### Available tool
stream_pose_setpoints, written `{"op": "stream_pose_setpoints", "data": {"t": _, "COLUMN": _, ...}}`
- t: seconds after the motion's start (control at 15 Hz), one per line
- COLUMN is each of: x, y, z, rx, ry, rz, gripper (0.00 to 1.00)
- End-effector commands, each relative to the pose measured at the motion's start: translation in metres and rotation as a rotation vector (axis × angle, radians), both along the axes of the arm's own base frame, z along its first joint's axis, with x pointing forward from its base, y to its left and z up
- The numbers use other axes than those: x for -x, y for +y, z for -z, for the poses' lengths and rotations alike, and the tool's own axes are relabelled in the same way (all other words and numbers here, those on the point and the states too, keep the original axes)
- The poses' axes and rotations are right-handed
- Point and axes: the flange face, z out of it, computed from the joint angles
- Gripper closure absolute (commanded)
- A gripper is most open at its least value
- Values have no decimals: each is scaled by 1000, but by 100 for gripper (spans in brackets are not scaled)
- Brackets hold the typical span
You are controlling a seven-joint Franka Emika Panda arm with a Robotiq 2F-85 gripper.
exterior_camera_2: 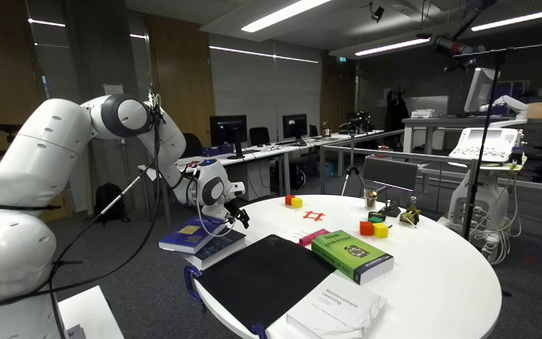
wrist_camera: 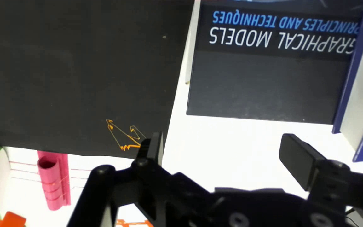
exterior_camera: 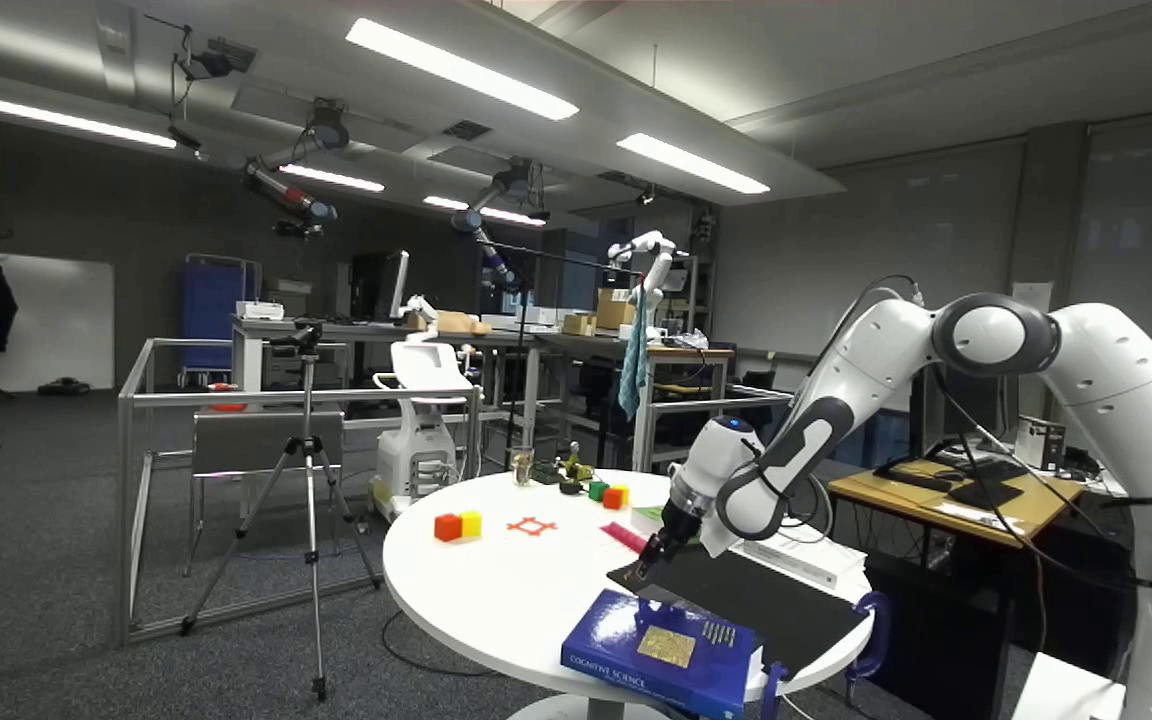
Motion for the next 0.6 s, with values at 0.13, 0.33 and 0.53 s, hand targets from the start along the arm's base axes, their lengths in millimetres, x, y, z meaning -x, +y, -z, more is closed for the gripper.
{"op": "stream_pose_setpoints", "data": {"t": 0.13, "x": 48, "y": 2, "z": -61, "rx": -8, "ry": -28, "rz": -15, "gripper": 0}}
{"op": "stream_pose_setpoints", "data": {"t": 0.33, "x": 76, "y": 6, "z": -84, "rx": 0, "ry": -26, "rz": -6, "gripper": 0}}
{"op": "stream_pose_setpoints", "data": {"t": 0.53, "x": 102, "y": 14, "z": -99, "rx": 13, "ry": -33, "rz": -26, "gripper": 0}}
